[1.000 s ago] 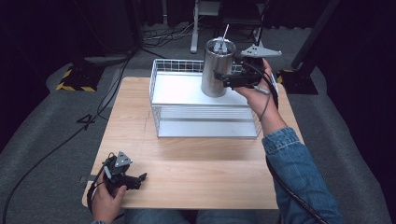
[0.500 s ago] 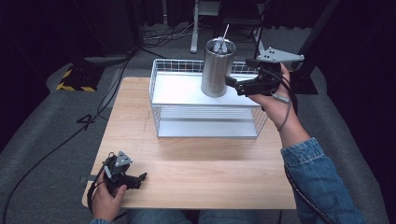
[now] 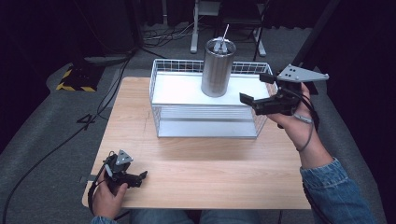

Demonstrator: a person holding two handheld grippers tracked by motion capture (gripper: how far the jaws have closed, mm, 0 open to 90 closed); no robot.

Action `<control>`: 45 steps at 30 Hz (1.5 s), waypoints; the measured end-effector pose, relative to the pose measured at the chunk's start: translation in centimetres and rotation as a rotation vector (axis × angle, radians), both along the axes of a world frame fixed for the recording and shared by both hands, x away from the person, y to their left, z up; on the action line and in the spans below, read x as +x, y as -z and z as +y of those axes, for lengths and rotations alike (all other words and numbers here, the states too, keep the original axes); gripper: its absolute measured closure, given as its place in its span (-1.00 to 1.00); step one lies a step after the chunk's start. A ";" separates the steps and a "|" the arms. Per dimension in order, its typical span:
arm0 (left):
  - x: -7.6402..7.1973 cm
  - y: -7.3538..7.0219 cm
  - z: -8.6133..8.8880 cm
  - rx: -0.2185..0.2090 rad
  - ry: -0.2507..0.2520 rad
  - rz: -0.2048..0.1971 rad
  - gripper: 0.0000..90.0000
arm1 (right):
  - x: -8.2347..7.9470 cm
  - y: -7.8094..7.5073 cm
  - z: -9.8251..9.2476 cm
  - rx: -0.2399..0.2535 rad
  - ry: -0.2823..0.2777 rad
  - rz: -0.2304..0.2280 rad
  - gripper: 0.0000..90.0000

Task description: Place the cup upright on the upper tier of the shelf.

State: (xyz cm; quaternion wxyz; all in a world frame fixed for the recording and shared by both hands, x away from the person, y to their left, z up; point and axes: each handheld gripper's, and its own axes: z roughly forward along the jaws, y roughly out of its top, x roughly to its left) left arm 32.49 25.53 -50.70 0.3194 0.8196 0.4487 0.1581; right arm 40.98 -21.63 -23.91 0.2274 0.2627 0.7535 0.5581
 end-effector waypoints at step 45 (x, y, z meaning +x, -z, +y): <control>0.1 0.0 0.0 0.002 -0.004 0.001 -1.00 | -5.0 12.8 -8.2 -0.092 0.112 0.105 -1.00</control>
